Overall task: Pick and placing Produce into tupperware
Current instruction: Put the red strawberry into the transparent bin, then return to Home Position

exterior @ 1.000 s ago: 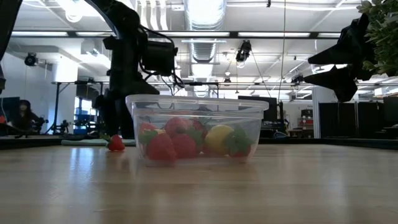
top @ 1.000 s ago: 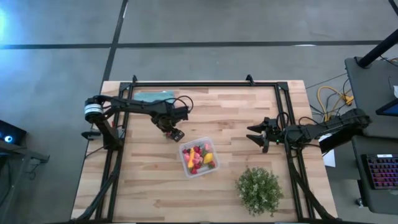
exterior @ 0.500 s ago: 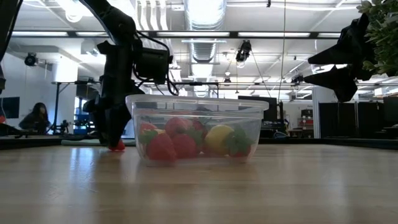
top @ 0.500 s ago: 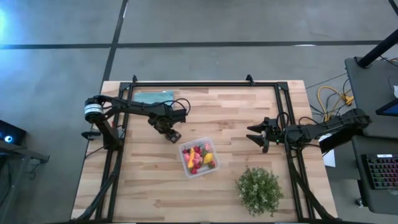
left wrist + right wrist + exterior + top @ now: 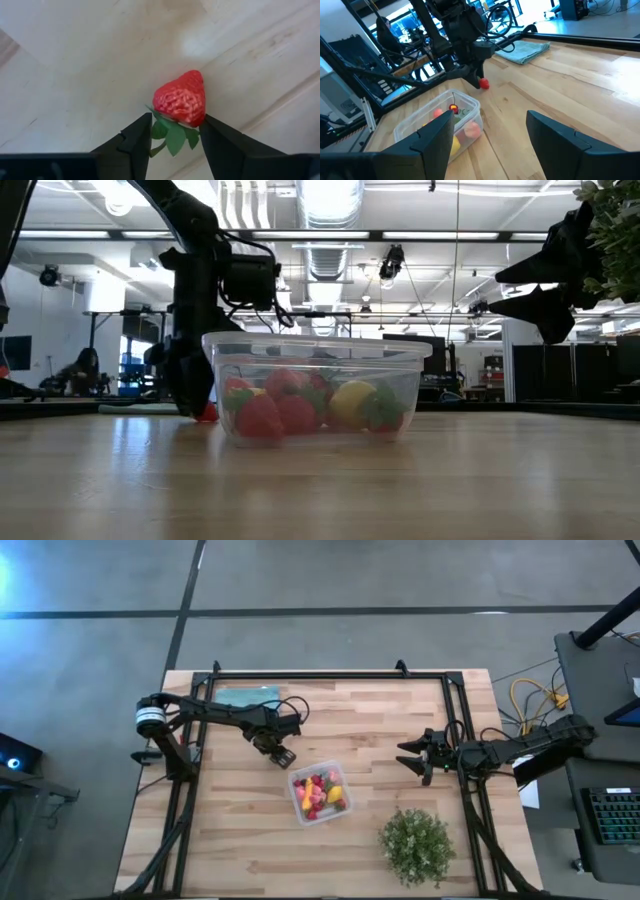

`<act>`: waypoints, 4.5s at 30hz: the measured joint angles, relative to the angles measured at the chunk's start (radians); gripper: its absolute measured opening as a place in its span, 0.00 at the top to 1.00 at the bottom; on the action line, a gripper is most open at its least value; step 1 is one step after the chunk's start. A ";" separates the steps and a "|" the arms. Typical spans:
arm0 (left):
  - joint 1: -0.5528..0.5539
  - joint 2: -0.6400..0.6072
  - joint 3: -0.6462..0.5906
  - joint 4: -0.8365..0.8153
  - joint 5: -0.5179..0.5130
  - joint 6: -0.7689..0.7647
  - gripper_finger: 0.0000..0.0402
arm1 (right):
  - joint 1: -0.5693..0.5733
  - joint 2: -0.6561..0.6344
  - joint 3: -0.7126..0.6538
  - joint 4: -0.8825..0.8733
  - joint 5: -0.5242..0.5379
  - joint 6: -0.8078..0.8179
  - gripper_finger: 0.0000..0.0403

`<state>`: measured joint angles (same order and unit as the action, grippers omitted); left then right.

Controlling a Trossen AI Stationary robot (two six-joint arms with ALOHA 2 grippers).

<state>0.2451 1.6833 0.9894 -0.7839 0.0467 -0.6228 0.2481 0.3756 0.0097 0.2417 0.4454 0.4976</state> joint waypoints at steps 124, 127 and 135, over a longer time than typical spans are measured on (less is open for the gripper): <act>-0.227 -0.972 -0.214 0.322 -0.030 0.131 0.42 | 0.000 0.000 0.000 0.000 0.000 0.000 0.40; -0.227 -1.059 -0.307 0.464 -0.030 0.144 0.42 | 0.000 0.000 0.000 0.000 0.000 0.000 0.40; -0.227 -1.237 -0.476 0.601 -0.042 0.217 0.42 | 0.000 0.000 0.000 0.000 0.000 0.000 0.40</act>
<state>0.0177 0.4462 0.5137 -0.1825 0.0051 -0.4058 0.2485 0.3756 0.0097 0.2417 0.4454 0.4976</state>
